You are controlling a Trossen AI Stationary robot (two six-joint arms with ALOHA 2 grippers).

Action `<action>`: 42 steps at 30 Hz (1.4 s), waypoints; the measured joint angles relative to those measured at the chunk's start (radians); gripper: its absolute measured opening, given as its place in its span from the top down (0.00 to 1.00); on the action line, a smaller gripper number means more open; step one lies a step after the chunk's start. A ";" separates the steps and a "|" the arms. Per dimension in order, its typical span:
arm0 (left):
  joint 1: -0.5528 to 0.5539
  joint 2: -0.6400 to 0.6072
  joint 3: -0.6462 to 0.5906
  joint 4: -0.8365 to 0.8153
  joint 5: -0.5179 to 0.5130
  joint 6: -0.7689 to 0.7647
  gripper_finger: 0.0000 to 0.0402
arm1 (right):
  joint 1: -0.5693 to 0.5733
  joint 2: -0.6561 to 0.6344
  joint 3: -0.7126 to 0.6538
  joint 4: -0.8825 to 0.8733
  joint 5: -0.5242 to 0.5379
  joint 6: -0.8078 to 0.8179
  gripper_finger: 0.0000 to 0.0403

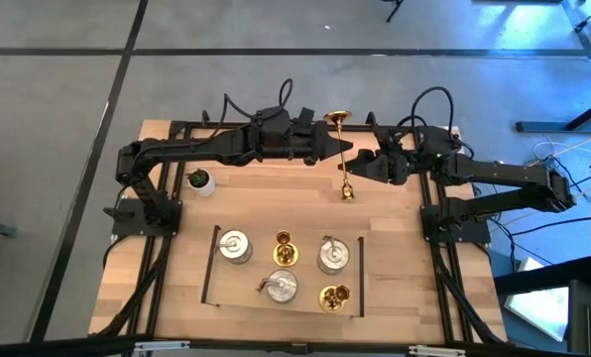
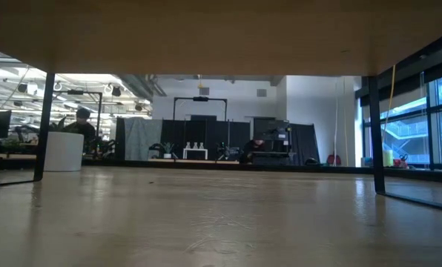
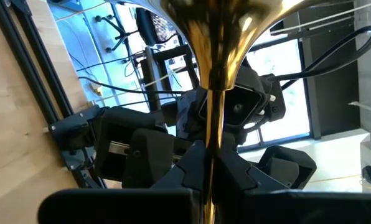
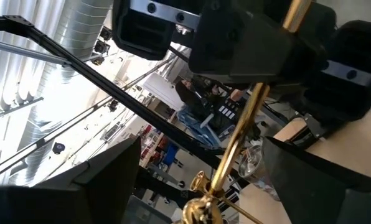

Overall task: Pick & Place candle stick holders
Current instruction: Put the gold candle holder on the shelf

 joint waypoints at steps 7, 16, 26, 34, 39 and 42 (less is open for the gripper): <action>0.000 0.000 0.000 0.000 0.000 0.010 0.98 | 0.013 0.000 0.000 0.016 -0.001 0.000 0.16; -0.001 0.000 0.000 0.000 0.000 0.009 0.98 | 0.012 0.000 0.000 0.023 0.006 0.022 0.16; -0.001 0.000 0.000 0.001 0.000 0.009 0.98 | 0.012 0.000 0.001 0.054 0.022 0.045 0.16; -0.001 0.000 0.000 0.000 0.016 0.015 0.98 | 0.016 0.000 0.001 0.054 0.022 0.045 0.16; 0.003 0.000 0.000 0.000 0.016 0.018 0.98 | 0.016 0.002 0.001 0.051 0.023 0.046 0.16; 0.005 0.000 0.000 0.001 0.015 0.025 0.98 | 0.016 0.003 0.001 0.045 0.026 0.053 0.16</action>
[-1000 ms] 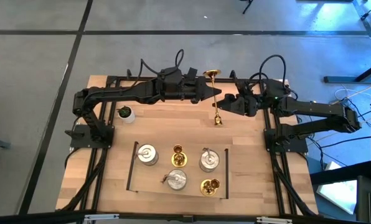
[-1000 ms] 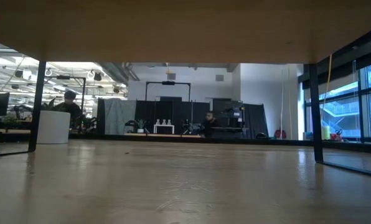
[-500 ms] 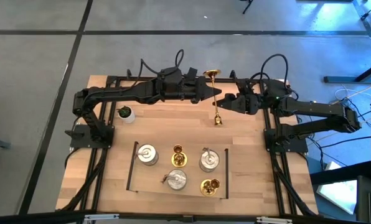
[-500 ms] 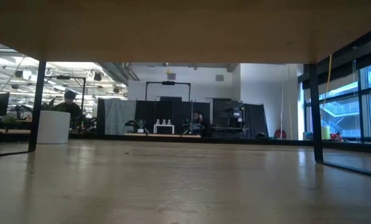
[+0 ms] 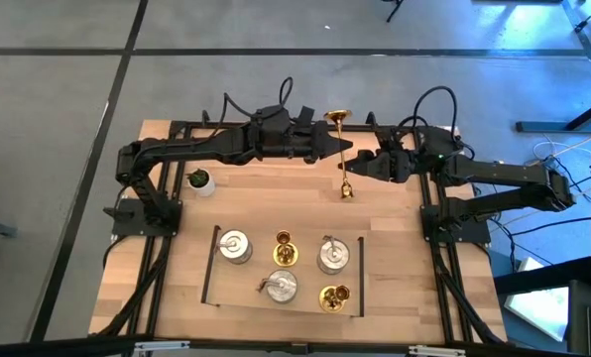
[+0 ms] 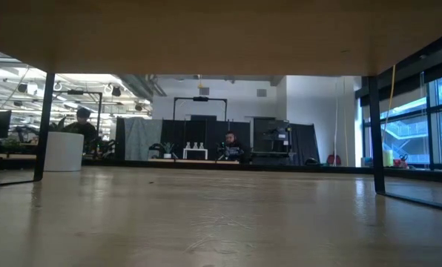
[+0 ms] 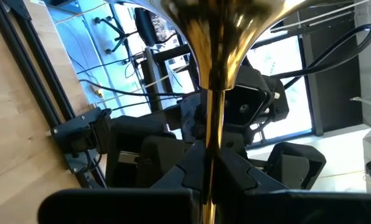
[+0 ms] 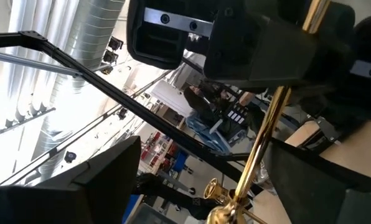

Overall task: Pick & Place candle stick holders
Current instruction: Put the gold candle holder on the shelf

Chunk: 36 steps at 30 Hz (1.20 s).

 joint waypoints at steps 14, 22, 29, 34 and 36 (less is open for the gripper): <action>0.001 0.000 0.000 0.000 0.004 0.000 0.98 | 0.000 0.024 0.000 -0.006 -0.004 0.019 0.16; 0.010 0.000 0.000 0.000 0.013 0.000 0.98 | 0.000 0.054 0.000 -0.008 -0.031 0.045 0.24; -0.002 0.000 0.000 0.000 0.041 -0.007 0.98 | -0.003 0.057 0.000 -0.009 -0.031 0.045 0.50; -0.015 0.000 0.000 0.000 0.052 -0.023 0.98 | -0.003 0.057 0.000 -0.009 -0.033 0.044 0.67; -0.016 0.000 0.000 0.001 0.046 -0.023 0.98 | -0.003 0.057 0.000 -0.009 -0.034 0.044 0.72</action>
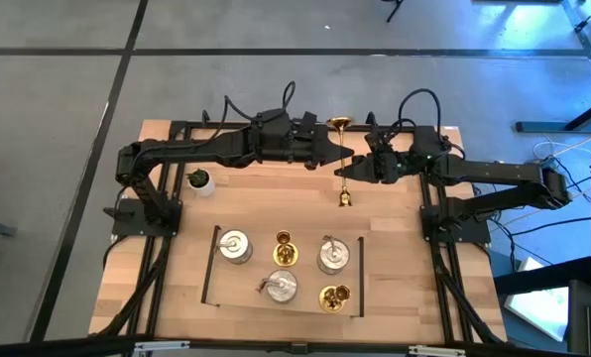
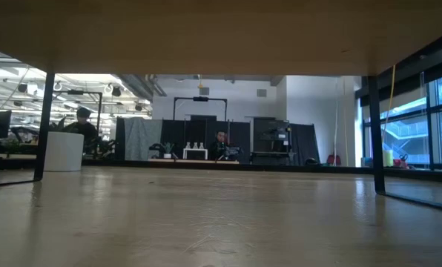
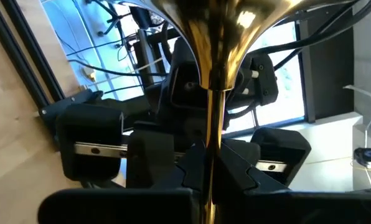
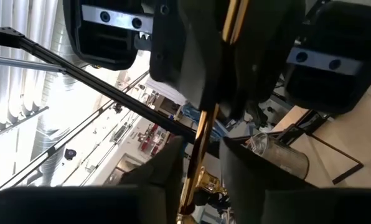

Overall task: Pick & Place candle stick holders
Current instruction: Put the gold candle holder on the shelf

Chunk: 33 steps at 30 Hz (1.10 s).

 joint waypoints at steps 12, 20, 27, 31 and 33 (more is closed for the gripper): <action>0.003 0.002 -0.002 0.021 -0.010 0.030 0.98 | 0.000 -0.001 0.000 -0.023 -0.008 0.062 0.96; 0.007 0.002 -0.002 0.016 0.017 0.047 0.97 | 0.000 -0.001 0.000 -0.040 -0.024 0.064 0.96; 0.037 -0.020 -0.003 0.012 0.118 0.124 0.87 | 0.000 -0.002 0.001 -0.037 -0.034 0.065 0.96; 0.056 -0.042 -0.003 -0.014 0.135 0.144 0.75 | -0.001 -0.002 0.002 -0.042 -0.038 0.079 0.96; 0.066 -0.047 -0.002 -0.036 0.157 0.147 0.68 | -0.001 -0.002 0.001 -0.047 -0.045 0.089 0.96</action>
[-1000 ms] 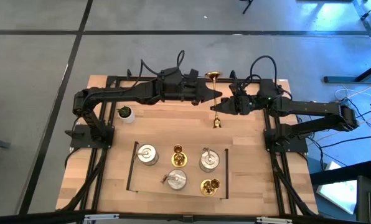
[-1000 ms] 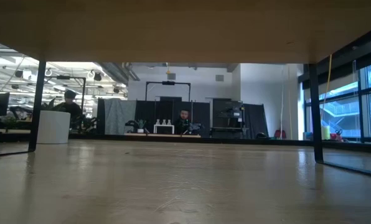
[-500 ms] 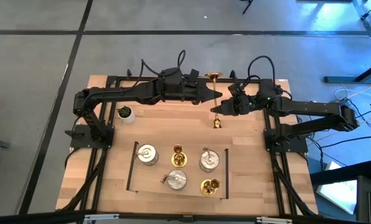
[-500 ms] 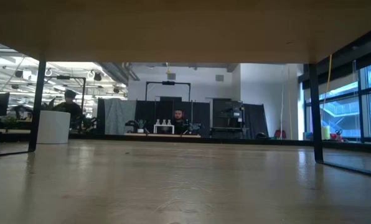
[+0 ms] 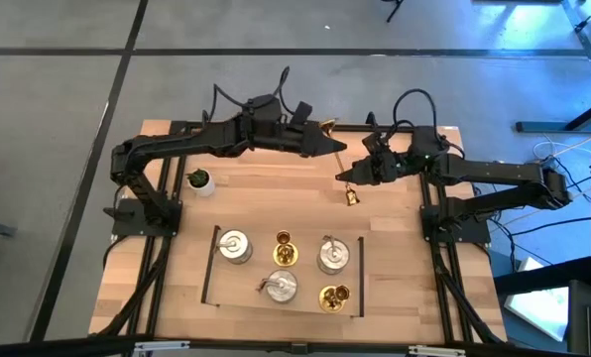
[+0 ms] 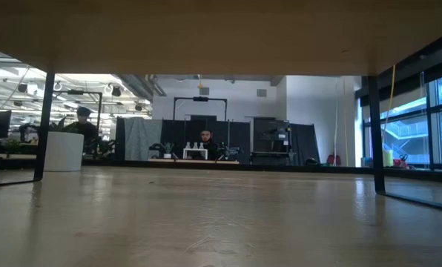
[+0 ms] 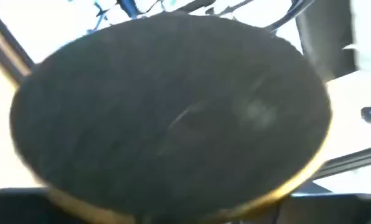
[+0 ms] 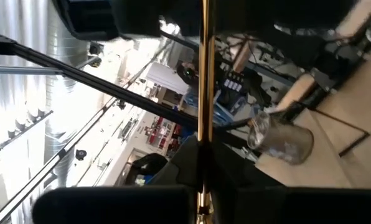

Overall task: Pick & Place candle stick holders
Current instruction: Put the gold candle holder on the shelf

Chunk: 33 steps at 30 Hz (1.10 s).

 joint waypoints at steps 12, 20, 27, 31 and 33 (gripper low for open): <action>0.024 -0.015 0.003 -0.151 0.140 0.009 0.41 | -0.005 0.002 -0.004 -0.023 0.000 0.029 0.96; 0.025 -0.023 0.003 -0.412 0.251 0.141 0.38 | -0.005 0.002 -0.004 -0.020 -0.011 0.083 0.96; 0.025 -0.098 0.003 -0.637 0.148 0.374 0.40 | -0.005 0.002 -0.004 -0.047 -0.045 0.199 0.96; -0.018 -0.156 0.003 -0.697 -0.107 0.655 0.46 | -0.020 0.001 -0.004 -0.033 -0.043 0.267 0.96; -0.061 -0.174 0.003 -0.703 -0.255 0.858 0.50 | -0.030 0.001 -0.004 -0.004 -0.033 0.313 0.96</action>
